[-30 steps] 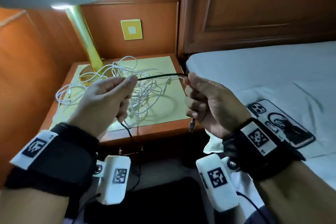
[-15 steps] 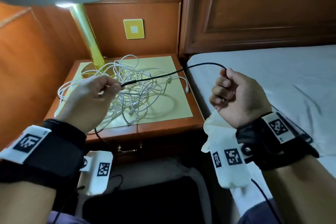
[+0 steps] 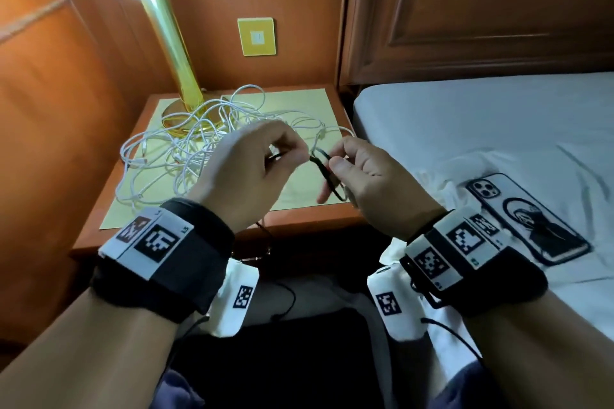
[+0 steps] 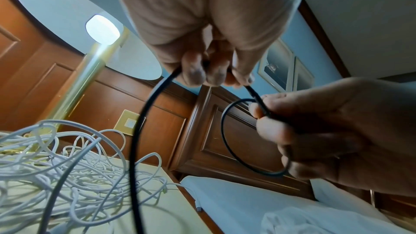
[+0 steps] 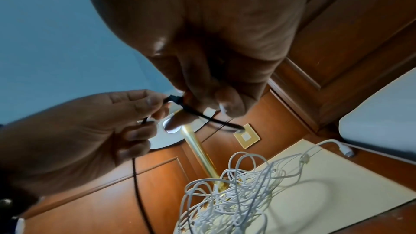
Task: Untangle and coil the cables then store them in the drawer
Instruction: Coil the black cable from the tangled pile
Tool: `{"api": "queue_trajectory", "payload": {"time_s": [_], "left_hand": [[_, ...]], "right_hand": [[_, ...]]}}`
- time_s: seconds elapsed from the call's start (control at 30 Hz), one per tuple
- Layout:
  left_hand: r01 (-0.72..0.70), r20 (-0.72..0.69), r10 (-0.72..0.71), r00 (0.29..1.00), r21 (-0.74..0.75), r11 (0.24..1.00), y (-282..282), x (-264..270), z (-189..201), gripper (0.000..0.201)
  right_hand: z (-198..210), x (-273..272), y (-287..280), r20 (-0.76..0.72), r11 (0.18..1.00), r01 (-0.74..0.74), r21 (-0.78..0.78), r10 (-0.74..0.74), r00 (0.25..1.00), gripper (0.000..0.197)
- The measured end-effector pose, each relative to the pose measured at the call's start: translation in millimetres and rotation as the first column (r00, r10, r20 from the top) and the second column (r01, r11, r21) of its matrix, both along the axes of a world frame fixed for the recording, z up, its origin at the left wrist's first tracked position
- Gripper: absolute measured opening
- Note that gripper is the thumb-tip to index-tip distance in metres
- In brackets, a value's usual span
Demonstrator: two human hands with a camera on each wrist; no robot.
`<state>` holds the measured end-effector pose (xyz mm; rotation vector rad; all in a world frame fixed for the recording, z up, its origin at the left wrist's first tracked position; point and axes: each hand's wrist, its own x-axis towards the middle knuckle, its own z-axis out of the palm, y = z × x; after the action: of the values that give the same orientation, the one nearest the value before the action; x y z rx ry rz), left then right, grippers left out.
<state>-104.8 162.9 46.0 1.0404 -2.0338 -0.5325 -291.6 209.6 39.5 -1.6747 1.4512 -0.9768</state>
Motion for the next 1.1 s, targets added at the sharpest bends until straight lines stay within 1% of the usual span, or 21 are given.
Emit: {"api": "queue_trajectory", "payload": {"time_s": [0.07,0.13,0.17,0.23,0.3,0.4,0.5,0.57,0.63,0.7,0.73,0.77,0.83,0.93,1.0,1.1], "left_hand": [[0.008,-0.060,-0.007,0.998,0.020,1.000,-3,1,0,0.011],[0.039,-0.018,-0.038,0.999,0.047,0.998,-4,4,-1,0.024],[0.055,0.015,-0.056,0.998,0.064,0.996,-4,6,0,0.027],[0.086,0.077,-0.094,0.993,0.097,0.992,-2,8,3,0.019],[0.072,0.110,-0.086,0.990,0.121,0.990,-1,9,2,0.022],[-0.010,0.121,-0.004,0.993,0.114,0.993,-3,11,-1,0.022],[-0.091,0.090,0.081,0.993,0.109,0.990,-5,11,-4,0.018],[-0.121,0.057,0.116,0.992,0.083,0.989,-5,9,-3,0.016],[-0.139,0.029,0.137,0.990,0.057,0.989,-6,6,-2,0.016],[-0.145,-0.010,0.146,0.989,0.056,0.988,-7,4,-2,0.016],[-0.147,-0.021,0.149,0.989,0.056,0.987,-7,3,-2,0.016],[-0.153,-0.023,0.154,0.988,0.054,0.987,-7,2,-1,0.016],[-0.158,-0.026,0.160,0.987,0.056,0.986,-7,0,0,0.018],[-0.139,-0.071,0.147,0.987,0.105,0.985,-9,-4,0,0.020],[-0.106,-0.120,0.127,0.985,0.167,0.980,-9,-6,3,0.019],[-0.049,-0.164,0.091,0.982,0.241,0.969,-7,-8,5,0.019]], "right_hand": [[3,5,-1,0.114,0.998,-0.046,0.029,0.043,0.993,0.020],[5,10,-2,0.265,0.996,-0.066,0.065,0.047,0.963,0.024],[7,11,-3,0.331,0.994,-0.069,0.082,0.038,0.943,0.025],[10,11,-5,0.397,0.991,-0.060,0.116,0.009,0.918,0.027],[11,9,-5,0.402,0.989,-0.041,0.142,-0.020,0.916,0.027],[11,6,-3,0.381,0.980,-0.046,0.194,-0.031,0.924,0.035],[9,4,0,0.427,0.948,-0.138,0.286,0.003,0.904,0.039],[8,4,2,0.472,0.937,-0.188,0.293,0.029,0.881,0.033],[9,3,4,0.516,0.937,-0.207,0.282,0.033,0.856,0.027],[9,0,2,0.541,0.931,-0.208,0.301,0.013,0.841,0.030],[9,-1,1,0.548,0.926,-0.211,0.314,0.005,0.837,0.028],[9,-2,1,0.551,0.920,-0.214,0.327,-0.002,0.834,0.029],[9,-1,0,0.549,0.920,-0.214,0.330,-0.002,0.836,0.037],[8,1,-1,0.560,0.941,-0.174,0.289,-0.019,0.829,0.035],[9,1,-2,0.532,0.956,-0.133,0.261,-0.027,0.846,0.033],[7,2,-3,0.358,0.984,-0.011,0.177,-0.054,0.932,0.018]]}}
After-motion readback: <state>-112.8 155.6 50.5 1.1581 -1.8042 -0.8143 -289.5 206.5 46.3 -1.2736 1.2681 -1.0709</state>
